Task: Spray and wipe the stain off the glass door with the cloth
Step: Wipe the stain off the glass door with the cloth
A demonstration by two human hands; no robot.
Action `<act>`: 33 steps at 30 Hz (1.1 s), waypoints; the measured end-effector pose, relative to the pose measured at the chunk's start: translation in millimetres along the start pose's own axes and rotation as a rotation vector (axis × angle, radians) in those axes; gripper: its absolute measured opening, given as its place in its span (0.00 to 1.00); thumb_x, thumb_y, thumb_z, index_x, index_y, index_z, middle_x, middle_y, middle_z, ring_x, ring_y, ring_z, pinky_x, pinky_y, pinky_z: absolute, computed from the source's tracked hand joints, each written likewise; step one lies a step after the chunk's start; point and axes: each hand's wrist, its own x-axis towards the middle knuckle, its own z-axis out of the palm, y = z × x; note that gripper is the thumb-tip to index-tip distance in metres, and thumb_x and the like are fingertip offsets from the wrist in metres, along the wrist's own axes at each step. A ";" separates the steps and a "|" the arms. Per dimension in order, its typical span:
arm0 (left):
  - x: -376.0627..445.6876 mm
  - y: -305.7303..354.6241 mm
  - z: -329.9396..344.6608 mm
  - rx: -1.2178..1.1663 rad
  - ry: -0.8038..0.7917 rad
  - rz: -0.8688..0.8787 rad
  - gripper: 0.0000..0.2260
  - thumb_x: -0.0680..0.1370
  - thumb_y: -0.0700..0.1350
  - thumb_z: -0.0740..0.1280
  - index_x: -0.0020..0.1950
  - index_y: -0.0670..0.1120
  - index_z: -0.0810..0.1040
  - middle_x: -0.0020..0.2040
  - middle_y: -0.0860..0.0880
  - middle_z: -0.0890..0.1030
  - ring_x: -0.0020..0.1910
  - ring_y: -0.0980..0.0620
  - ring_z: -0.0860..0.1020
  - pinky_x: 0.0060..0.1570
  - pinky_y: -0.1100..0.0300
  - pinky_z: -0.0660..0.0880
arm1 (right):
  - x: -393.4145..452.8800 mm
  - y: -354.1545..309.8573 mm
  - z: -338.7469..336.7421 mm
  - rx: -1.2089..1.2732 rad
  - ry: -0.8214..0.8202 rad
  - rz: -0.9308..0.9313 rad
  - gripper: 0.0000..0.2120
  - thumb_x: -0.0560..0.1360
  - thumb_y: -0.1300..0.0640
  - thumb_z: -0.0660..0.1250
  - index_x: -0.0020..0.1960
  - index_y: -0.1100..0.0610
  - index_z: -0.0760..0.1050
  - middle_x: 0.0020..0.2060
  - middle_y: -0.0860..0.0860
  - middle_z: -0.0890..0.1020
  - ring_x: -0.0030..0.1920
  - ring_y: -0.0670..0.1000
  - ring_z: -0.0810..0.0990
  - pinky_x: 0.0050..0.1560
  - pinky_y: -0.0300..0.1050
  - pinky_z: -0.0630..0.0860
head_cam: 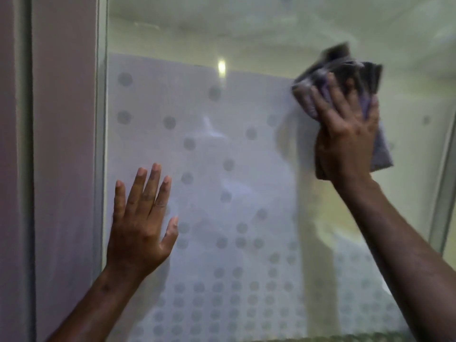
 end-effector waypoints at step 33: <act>1.5 3.1 -6.8 -0.002 -0.082 -0.019 0.35 0.77 0.51 0.64 0.81 0.40 0.59 0.83 0.41 0.56 0.83 0.39 0.54 0.78 0.33 0.53 | 0.6 -123.0 3.7 0.121 -0.124 -0.739 0.25 0.84 0.58 0.62 0.78 0.42 0.67 0.81 0.45 0.63 0.83 0.52 0.58 0.78 0.66 0.57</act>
